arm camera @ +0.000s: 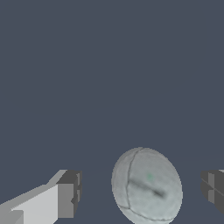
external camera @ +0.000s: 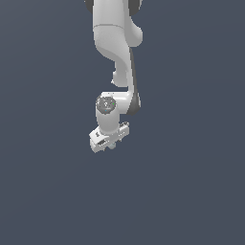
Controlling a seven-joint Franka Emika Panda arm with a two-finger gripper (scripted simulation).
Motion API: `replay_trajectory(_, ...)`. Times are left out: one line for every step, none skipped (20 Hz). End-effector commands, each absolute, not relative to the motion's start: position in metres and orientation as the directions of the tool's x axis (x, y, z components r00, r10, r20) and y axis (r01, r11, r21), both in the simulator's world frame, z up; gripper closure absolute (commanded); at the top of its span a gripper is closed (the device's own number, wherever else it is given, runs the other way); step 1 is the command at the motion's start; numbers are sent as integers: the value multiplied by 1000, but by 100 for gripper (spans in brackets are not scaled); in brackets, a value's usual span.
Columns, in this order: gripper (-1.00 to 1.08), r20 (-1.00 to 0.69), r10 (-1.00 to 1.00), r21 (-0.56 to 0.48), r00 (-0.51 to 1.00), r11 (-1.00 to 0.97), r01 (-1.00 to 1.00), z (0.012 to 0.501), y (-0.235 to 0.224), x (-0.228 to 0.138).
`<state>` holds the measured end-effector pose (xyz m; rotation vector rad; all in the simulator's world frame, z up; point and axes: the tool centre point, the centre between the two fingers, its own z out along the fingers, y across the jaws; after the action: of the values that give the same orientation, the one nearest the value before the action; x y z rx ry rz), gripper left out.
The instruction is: Pick up the object and move it to a goal position.
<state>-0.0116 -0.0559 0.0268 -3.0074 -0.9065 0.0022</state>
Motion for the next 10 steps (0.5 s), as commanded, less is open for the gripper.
replay_trajectory(-92,0,553,0,833,-833,553,22,-56,-11)
replay_trajectory(-92,0,553,0,833,-833,553,21,-56,-10)
replay_trajectory(-92,0,553,0,833,-833,553,21,-56,-10)
replay_trajectory(108,0,553,0,833,-833,553,21,-56,-10)
replay_trajectory(108,0,553,0,833,-833,553,21,-56,-10)
replay_trajectory(108,0,553,0,833,-833,553,21,-56,-10)
replay_trajectory(108,0,553,0,833,-833,553,21,-56,-10)
replay_trajectory(108,0,553,0,833,-833,553,21,-56,-10)
replay_trajectory(108,0,553,0,833,-833,553,21,-56,-10)
replay_trajectory(108,0,553,0,833,-833,553,21,-56,-10)
